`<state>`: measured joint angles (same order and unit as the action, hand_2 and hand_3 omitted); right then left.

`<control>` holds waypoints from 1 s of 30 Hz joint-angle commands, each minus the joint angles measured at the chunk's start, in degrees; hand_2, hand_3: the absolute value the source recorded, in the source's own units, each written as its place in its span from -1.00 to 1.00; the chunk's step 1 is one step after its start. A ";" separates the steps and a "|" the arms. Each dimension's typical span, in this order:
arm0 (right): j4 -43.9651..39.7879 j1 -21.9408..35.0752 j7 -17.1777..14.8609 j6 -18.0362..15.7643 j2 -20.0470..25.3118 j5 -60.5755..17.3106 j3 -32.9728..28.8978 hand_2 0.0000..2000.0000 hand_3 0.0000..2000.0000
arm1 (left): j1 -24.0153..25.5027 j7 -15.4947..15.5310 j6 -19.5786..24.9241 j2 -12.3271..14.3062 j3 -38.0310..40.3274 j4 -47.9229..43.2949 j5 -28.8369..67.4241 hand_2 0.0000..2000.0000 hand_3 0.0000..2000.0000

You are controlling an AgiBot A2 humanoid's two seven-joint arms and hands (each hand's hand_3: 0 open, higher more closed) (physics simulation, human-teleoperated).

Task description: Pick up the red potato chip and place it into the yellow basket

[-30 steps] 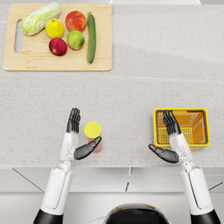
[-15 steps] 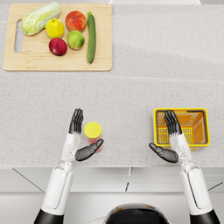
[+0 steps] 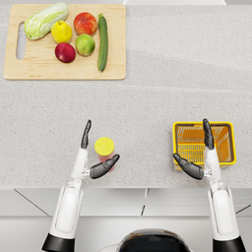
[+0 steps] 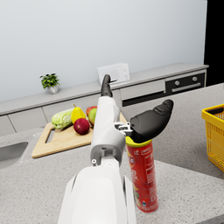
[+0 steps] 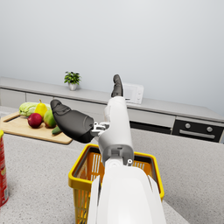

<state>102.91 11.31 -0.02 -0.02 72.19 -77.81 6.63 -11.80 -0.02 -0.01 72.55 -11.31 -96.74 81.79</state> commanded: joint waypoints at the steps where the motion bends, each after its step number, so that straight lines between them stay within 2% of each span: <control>1: -0.50 0.00 0.00 0.00 0.13 -0.35 0.44 -1.00 -1.00 | -0.90 0.00 0.00 0.55 -1.44 5.66 0.68 -1.00 -1.00; 13: -3.86 2.24 0.01 0.01 2.62 -1.20 2.68 -1.00 -1.00 | -6.46 0.01 0.01 4.61 -4.39 29.90 2.35 -1.00 -1.00; 18: -4.29 3.74 0.01 0.01 3.89 -1.21 3.37 -1.00 -1.00 | -7.88 0.07 0.35 5.95 -5.63 34.41 2.36 -1.00 -1.00; 22: -4.37 3.28 0.01 0.01 4.20 -1.21 3.59 -1.00 -1.00 | -8.26 0.06 0.37 6.65 -5.30 34.54 2.36 -1.00 -1.00; 23: -4.37 3.26 0.01 0.01 4.32 -1.21 3.50 -1.00 -1.00 | -7.81 0.05 0.37 6.60 -4.67 33.18 2.36 0.36 -0.67; 24: -4.88 3.28 0.01 0.01 4.44 -1.21 3.50 -1.00 -1.00 | -7.40 0.05 1.87 6.61 -4.06 32.11 2.35 1.00 -0.35; 26: -5.12 3.26 0.01 0.01 4.69 -1.21 4.27 -1.00 -1.00 | -7.62 -0.02 3.18 6.99 -3.56 33.19 2.35 1.00 0.31; 28: -5.36 2.84 0.01 0.01 4.76 -1.20 4.96 -1.00 -1.00 | -6.59 -0.12 3.15 6.87 -2.82 29.28 2.39 1.00 0.96; 30: -6.30 2.87 0.01 0.01 5.03 -1.20 6.07 -1.00 -1.00 | -6.79 0.04 2.38 7.27 -1.81 23.04 2.40 1.00 1.00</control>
<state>97.07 13.71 0.00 0.00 77.14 -79.01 11.76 -17.39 -0.04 2.38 79.53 -14.52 -67.74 84.20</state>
